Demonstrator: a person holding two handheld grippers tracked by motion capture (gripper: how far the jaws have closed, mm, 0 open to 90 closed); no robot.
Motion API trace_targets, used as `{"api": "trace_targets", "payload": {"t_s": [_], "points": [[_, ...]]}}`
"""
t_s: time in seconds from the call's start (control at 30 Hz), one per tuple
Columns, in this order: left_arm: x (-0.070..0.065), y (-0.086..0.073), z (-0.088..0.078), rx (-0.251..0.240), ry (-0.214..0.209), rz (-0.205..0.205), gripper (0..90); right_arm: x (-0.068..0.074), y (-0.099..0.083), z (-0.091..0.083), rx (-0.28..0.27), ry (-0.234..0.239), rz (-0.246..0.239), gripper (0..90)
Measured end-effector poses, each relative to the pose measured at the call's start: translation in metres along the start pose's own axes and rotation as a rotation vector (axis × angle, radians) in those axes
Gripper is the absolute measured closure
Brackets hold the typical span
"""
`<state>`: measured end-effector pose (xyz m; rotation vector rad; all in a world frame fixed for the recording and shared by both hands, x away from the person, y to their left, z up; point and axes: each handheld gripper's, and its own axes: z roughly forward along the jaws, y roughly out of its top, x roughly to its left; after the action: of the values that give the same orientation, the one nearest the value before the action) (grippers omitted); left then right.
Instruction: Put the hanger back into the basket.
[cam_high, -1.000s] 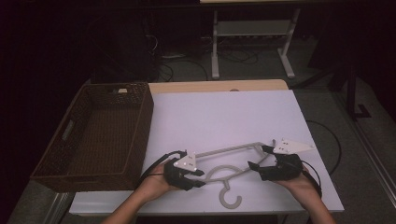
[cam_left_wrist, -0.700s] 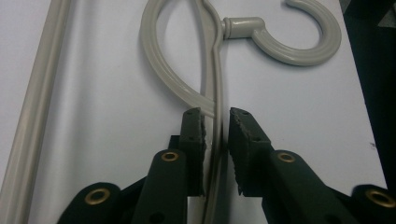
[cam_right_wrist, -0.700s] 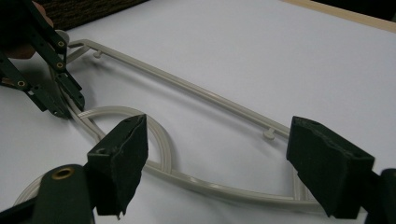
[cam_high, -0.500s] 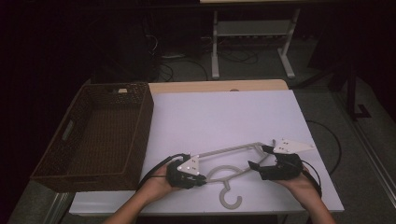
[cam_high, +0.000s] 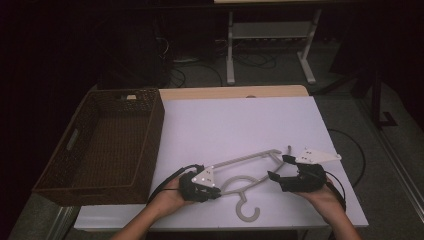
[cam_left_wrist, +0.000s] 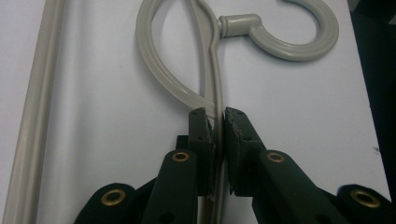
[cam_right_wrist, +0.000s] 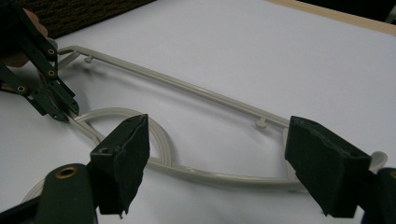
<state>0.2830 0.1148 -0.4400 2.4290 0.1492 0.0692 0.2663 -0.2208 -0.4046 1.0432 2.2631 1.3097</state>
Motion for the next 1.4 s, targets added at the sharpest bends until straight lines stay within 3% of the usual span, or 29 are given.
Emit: {"api": "trace_targets", "payload": {"t_s": [0.13,0.33,0.63,0.97,1.4], "points": [[0.002,0.003,-0.008,-0.014,0.024,-0.016,82.5,-0.001,0.001,-0.002,-0.012,-0.005,0.009,21.7],[0.006,0.008,-0.027,-0.09,0.058,-0.028,82.7,-0.004,0.002,-0.006,-0.039,-0.022,0.023,22.0],[0.012,0.011,-0.047,-0.153,0.102,-0.051,83.3,-0.006,0.002,-0.01,-0.053,-0.034,0.037,22.1],[0.011,0.016,-0.061,-0.23,0.108,-0.079,83.5,-0.008,0.002,-0.011,-0.056,-0.039,0.035,22.1],[0.012,0.024,-0.082,-0.275,0.139,-0.095,83.4,-0.009,0.003,-0.014,-0.07,-0.045,0.04,22.0]]}}
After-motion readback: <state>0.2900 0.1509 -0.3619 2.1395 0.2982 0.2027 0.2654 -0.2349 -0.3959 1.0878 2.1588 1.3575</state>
